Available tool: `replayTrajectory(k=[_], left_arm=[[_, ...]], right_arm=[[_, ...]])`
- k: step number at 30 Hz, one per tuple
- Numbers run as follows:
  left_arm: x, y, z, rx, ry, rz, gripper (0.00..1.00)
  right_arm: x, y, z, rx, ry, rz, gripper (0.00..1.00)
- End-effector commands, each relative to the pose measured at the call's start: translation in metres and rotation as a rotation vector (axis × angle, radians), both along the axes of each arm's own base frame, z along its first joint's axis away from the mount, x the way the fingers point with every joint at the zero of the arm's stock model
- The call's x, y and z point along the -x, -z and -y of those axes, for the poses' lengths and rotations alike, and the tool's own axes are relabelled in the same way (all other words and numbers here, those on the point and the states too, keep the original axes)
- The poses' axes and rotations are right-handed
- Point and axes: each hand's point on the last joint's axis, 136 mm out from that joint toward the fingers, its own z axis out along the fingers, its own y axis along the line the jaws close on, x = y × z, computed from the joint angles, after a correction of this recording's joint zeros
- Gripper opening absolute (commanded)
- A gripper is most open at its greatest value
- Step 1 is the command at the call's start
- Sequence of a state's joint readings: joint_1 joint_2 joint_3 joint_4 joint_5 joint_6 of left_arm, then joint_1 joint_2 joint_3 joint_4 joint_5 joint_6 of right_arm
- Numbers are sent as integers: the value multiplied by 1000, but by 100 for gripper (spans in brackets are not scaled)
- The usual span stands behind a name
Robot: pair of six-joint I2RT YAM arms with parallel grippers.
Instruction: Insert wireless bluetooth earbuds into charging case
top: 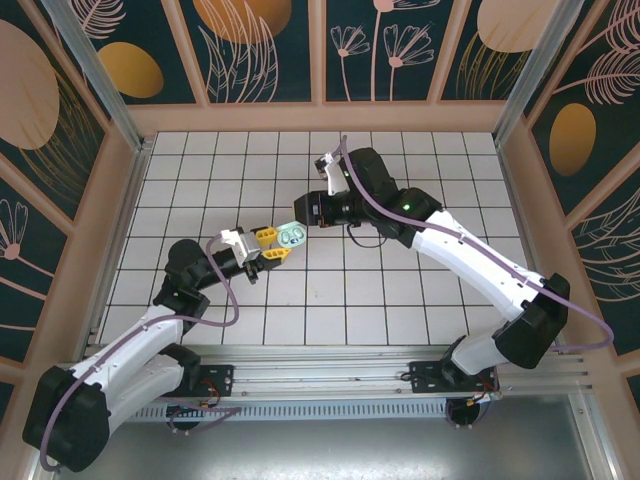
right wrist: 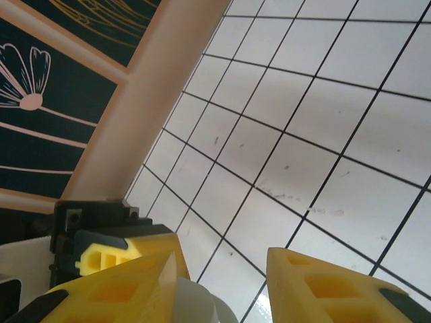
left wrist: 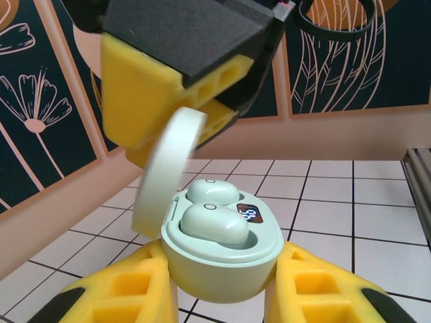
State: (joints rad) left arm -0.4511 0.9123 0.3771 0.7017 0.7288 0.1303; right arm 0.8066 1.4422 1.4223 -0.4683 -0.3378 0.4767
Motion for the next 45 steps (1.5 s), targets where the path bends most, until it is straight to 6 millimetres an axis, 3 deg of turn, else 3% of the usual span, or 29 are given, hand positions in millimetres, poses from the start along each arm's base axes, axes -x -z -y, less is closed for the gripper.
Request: replayTrajectory(k=[1, 10, 14, 20, 25, 29, 32, 39, 40, 42, 45], left_arm=[[2, -25, 2, 36, 20, 71, 7], [-1, -31, 4, 70, 29, 33, 8], [0, -36, 5, 93, 44, 14, 8], [5, -47, 6, 125, 74, -1, 9], [6, -52, 7, 154, 95, -16, 10], [4, -54, 8, 170, 97, -30, 10], [1, -54, 8, 176, 92, -38, 10], [-10, -45, 8, 145, 40, -69, 10], [-12, -42, 8, 130, 35, -79, 12], [-16, -37, 9, 103, 20, -95, 31], [-25, -29, 5, 75, -40, -118, 70]], right_arm=[[16, 0, 10, -19, -19, -13, 40], [24, -14, 33, -138, 66, 26, 47], [28, -21, 26, -221, 29, 13, 51], [33, -13, 12, -270, -33, -56, 55], [42, -28, 1, -404, -119, -94, 56], [50, -29, -7, -448, -189, -150, 56], [54, -25, -11, -461, -218, -183, 51], [46, -19, -10, -459, -199, -194, 23], [42, -17, -9, -455, -185, -198, 21], [31, -9, -4, -442, -140, -205, 19], [5, 9, 12, -406, -29, -231, 16]])
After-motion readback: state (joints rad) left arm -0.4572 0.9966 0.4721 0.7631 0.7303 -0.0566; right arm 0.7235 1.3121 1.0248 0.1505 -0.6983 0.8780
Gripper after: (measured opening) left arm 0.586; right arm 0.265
